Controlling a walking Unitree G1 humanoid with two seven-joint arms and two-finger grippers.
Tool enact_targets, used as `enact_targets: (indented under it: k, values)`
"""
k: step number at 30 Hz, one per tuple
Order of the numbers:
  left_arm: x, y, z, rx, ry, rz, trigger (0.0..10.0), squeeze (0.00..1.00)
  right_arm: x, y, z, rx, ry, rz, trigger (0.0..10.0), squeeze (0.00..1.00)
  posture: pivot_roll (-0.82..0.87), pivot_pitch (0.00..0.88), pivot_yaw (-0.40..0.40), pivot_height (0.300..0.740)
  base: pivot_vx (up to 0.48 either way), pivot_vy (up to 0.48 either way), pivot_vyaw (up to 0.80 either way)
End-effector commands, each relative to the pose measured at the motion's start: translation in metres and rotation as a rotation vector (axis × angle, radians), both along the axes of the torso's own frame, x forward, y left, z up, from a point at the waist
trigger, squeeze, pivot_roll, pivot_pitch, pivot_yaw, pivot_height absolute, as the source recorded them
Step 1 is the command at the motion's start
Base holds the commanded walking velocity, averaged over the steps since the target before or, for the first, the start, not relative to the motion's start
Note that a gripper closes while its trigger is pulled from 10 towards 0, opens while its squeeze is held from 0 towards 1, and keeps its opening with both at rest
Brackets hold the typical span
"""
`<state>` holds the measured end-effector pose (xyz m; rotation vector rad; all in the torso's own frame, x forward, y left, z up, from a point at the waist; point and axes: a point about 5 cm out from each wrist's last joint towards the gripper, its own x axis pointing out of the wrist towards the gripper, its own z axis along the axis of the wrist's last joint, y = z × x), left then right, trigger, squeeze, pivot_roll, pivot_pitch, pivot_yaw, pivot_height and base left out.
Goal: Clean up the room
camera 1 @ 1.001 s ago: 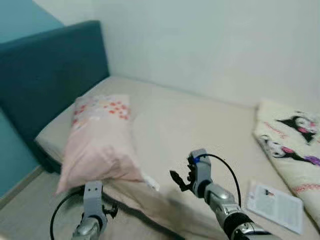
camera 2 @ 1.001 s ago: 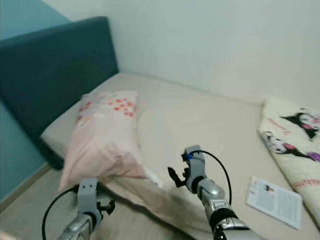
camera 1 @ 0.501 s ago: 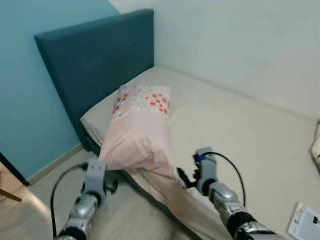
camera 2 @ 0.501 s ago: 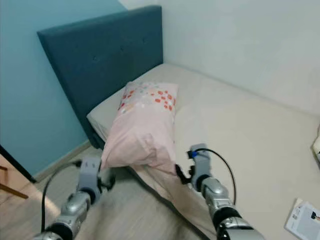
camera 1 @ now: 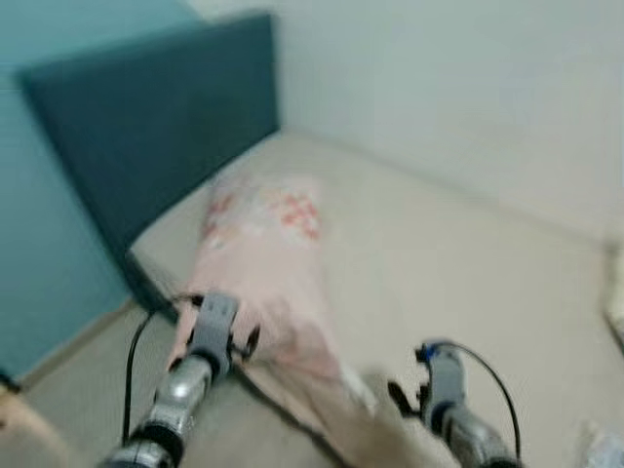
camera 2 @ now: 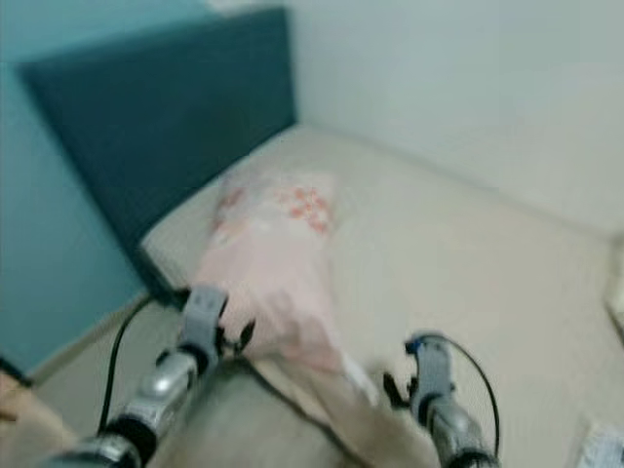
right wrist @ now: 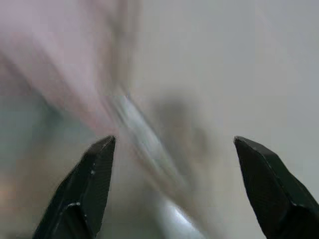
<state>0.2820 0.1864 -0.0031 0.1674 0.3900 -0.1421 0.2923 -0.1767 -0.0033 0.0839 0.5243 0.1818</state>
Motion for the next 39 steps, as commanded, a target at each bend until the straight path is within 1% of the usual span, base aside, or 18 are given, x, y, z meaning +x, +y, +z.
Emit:
enact_targets:
  k: [1,2,4,5,6,7,8,11,14,17,18,19,23,26,27,29,32,39]
  values:
    - [-0.012,-0.009,-0.014,-0.028,0.078,-0.016,10.0,0.0,-0.008,-0.011,-0.006,0.007,0.024,-0.015,10.0,0.0,-0.02,0.033,-0.023,0.74,0.0,0.0,0.0]
    - [-0.012,-0.009,-0.014,-0.028,0.078,-0.016,10.0,0.0,-0.008,-0.011,-0.006,0.007,0.024,-0.015,10.0,0.0,-0.02,0.033,-0.023,0.74,0.0,0.0,0.0]
    - [-0.028,-0.005,-0.028,-0.028,0.153,0.014,10.0,0.0,-0.002,-0.012,0.0,0.003,0.001,-0.009,10.0,0.0,-0.02,0.034,-0.024,0.74,0.0,0.0,0.0]
    - [-0.028,-0.005,-0.028,-0.028,0.153,0.014,10.0,0.0,-0.002,-0.012,0.0,0.003,0.001,-0.009,10.0,0.0,-0.02,0.034,-0.024,0.74,0.0,0.0,0.0]
    - [-0.039,-0.002,-0.037,-0.025,0.198,0.029,10.0,0.0,0.0,-0.014,0.003,-0.008,-0.001,-0.009,10.0,0.0,-0.02,0.037,-0.025,0.74,0.0,0.0,0.0]
    - [-0.042,-0.002,-0.04,-0.024,0.213,0.032,10.0,0.0,0.001,-0.015,0.003,-0.011,0.0,-0.009,10.0,0.0,-0.02,0.037,-0.025,0.74,0.0,0.0,0.0]
    - [-0.042,-0.002,-0.04,-0.024,0.213,0.032,10.0,0.0,0.001,-0.015,0.003,-0.011,0.0,-0.009,10.0,0.0,-0.02,0.037,-0.025,0.74,0.0,0.0,0.0]
    - [-0.051,0.003,-0.046,-0.026,0.246,0.059,10.0,0.0,0.002,-0.019,0.005,-0.016,-0.001,-0.023,10.0,0.0,-0.02,0.04,-0.028,0.74,0.0,0.0,0.0]
    - [-0.053,0.005,-0.047,-0.033,0.251,0.079,10.0,0.0,0.002,-0.022,0.005,-0.021,0.013,-0.038,10.0,0.0,-0.02,0.047,-0.028,0.731,0.0,0.0,0.0]
    - [-0.051,0.005,-0.045,-0.041,0.241,0.083,10.0,0.0,0.002,-0.024,0.005,-0.013,0.012,-0.045,10.0,0.0,-0.02,0.048,-0.028,0.726,0.0,0.0,0.0]
    - [-0.045,0.004,-0.041,-0.054,0.211,0.087,10.0,0.0,0.004,-0.024,0.007,0.009,0.0,-0.046,10.0,0.0,-0.03,0.049,-0.027,0.721,0.0,0.0,0.0]
    - [-0.045,0.004,-0.041,-0.054,0.211,0.087,10.0,0.0,0.004,-0.024,0.007,0.009,0.0,-0.046,10.0,0.0,-0.03,0.049,-0.027,0.721,0.0,0.0,0.0]
    - [-0.022,0.002,-0.021,-0.086,0.097,0.087,10.0,0.0,0.01,-0.025,0.017,0.103,-0.048,-0.037,10.0,0.0,-0.02,0.05,-0.027,0.701,0.0,0.0,0.0]
    - [-0.019,0.002,-0.018,-0.089,0.083,0.086,10.0,0.0,0.011,-0.025,0.018,0.113,-0.053,-0.038,10.0,0.0,-0.02,0.05,-0.027,0.696,0.0,0.0,0.0]
    - [-0.013,0.002,-0.013,-0.085,0.056,0.083,10.0,0.0,0.012,-0.027,0.019,0.105,-0.054,-0.045,10.0,0.0,-0.02,0.051,-0.026,0.691,0.0,0.0,0.0]
    - [-0.013,0.002,-0.013,-0.085,0.056,0.083,10.0,0.0,0.012,-0.027,0.019,0.105,-0.054,-0.045,10.0,0.0,-0.02,0.051,-0.026,0.691,0.0,0.0,0.0]
    - [-0.006,0.004,-0.006,-0.074,0.027,0.086,10.0,0.0,0.013,-0.032,0.02,0.073,-0.047,-0.074,10.0,0.0,-0.02,0.053,-0.026,0.681,0.0,0.0,0.0]
    - [-0.014,0.008,-0.012,-0.038,0.04,0.096,10.0,0.0,0.008,-0.052,0.019,0.06,-0.05,-0.182,10.0,0.0,-0.01,0.055,-0.01,0.651,0.0,0.0,0.0]
